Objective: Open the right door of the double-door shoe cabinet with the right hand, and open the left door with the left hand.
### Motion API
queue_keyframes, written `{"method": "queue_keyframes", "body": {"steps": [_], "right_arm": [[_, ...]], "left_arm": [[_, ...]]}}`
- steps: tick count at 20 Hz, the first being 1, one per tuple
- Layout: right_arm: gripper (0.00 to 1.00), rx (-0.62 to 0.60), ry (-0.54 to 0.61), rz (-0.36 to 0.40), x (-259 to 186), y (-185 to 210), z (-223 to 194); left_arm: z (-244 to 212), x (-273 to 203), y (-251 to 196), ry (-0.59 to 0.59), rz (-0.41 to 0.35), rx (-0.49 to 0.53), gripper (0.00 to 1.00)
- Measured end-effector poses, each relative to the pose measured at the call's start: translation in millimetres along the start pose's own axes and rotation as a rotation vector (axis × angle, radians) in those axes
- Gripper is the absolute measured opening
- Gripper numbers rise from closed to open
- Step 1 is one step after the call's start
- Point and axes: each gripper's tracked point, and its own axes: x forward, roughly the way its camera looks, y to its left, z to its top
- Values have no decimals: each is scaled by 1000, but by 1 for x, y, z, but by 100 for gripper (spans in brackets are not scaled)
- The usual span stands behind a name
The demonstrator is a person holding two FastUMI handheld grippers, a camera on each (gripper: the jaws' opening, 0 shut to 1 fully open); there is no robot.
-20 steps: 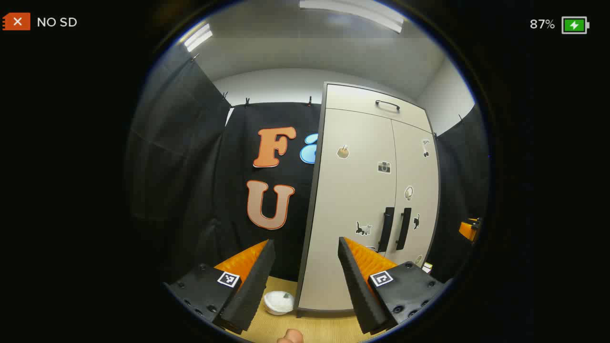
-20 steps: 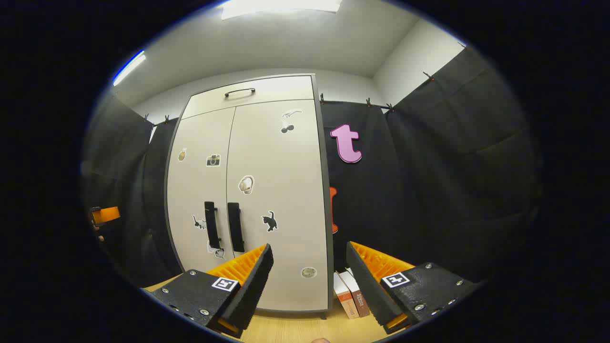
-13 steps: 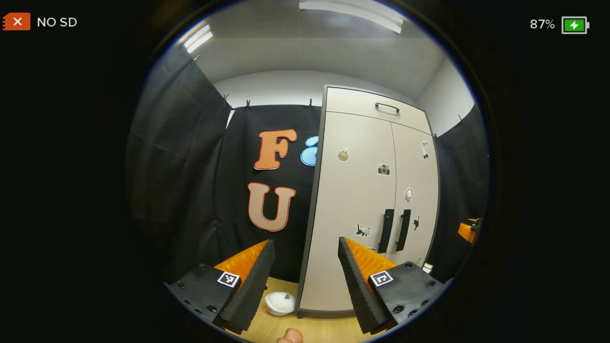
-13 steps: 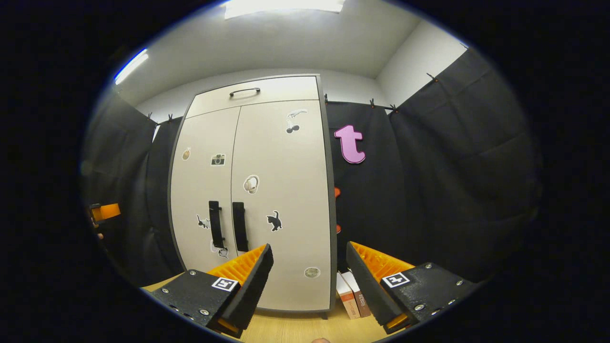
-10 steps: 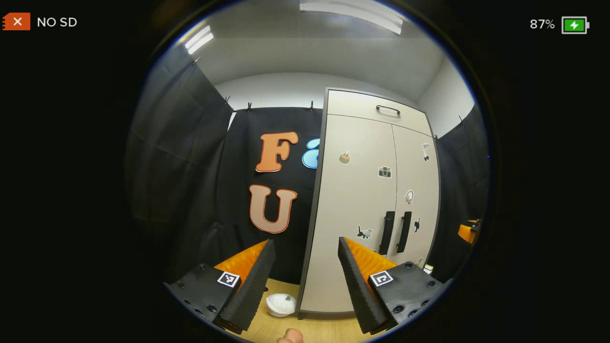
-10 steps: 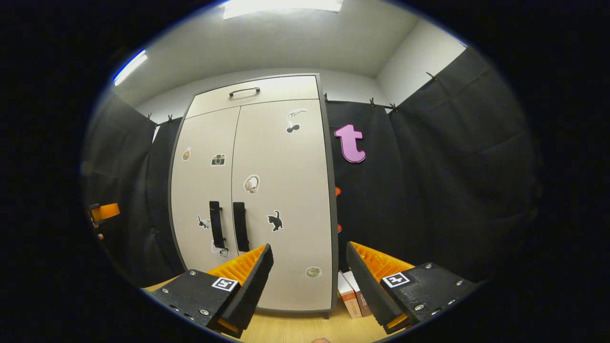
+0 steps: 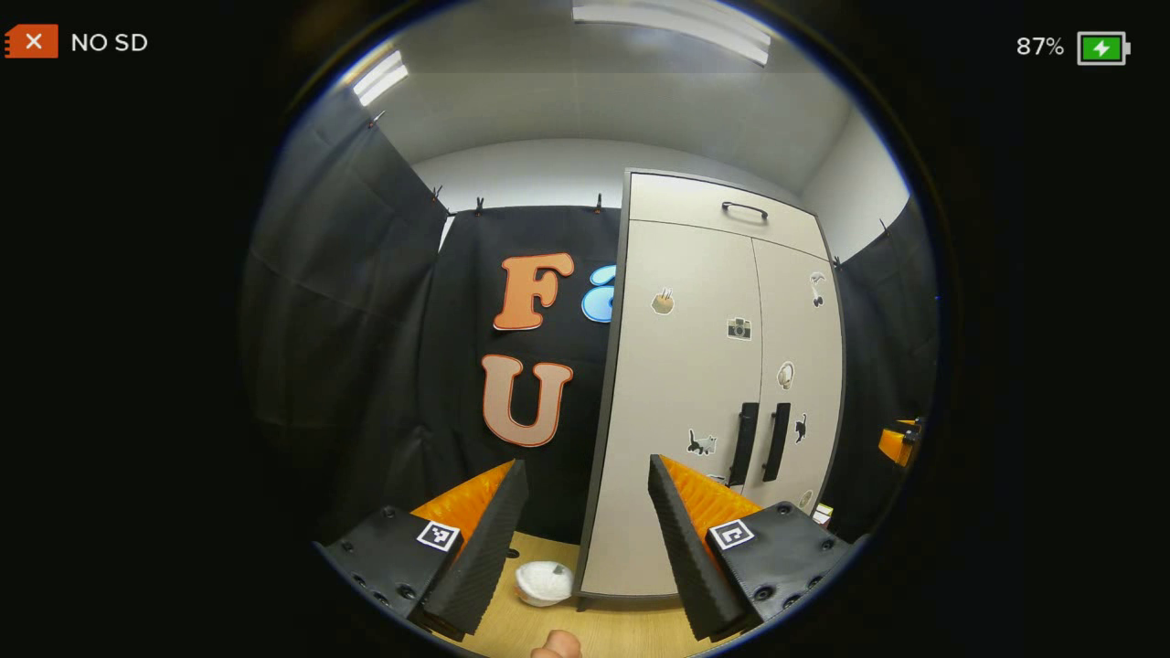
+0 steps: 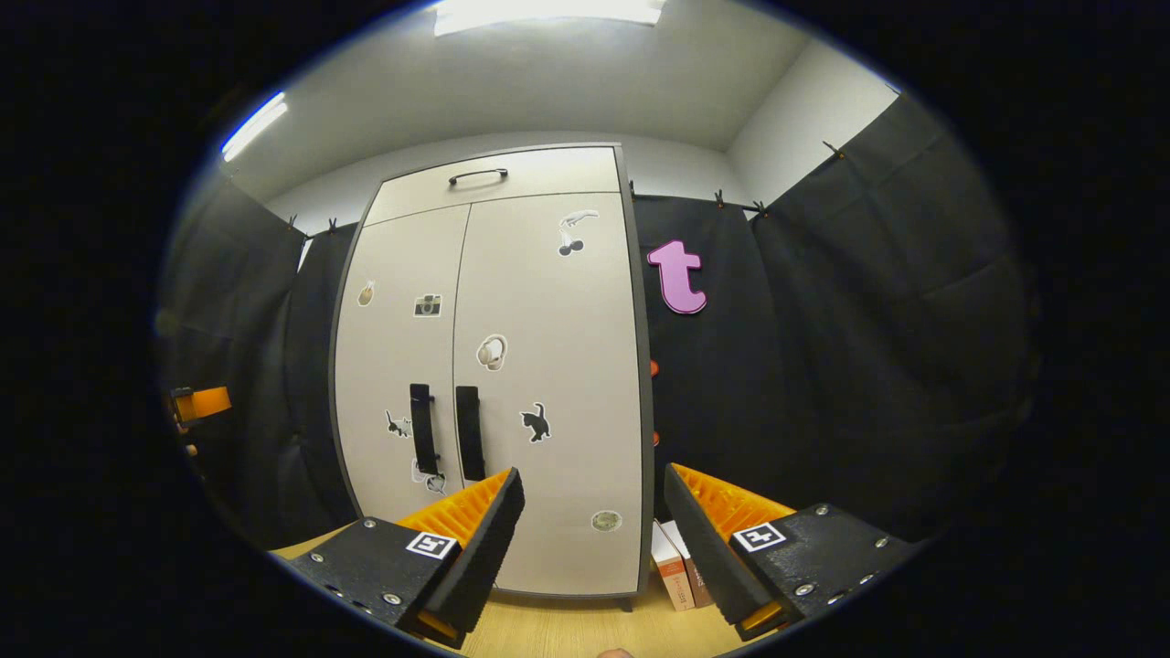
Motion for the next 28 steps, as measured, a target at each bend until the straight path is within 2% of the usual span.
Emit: {"method": "queue_keyframes", "body": {"steps": [7, 13, 19, 28], "right_arm": [[94, -3, 16, 14, 8, 17, -7], [94, -1, 37, 43, 23, 46, -15], [94, 30, 63, 78, 57, 81, -25], [94, 47, 75, 83, 124, 120, -36]], "left_arm": [[-2, -8, 5, 11, 0, 5, 81], [-7, -11, 13, 30, -2, 21, 81], [-17, -8, 20, 63, -14, 10, 81], [-24, 1, 33, 66, -16, 22, 81]]}}
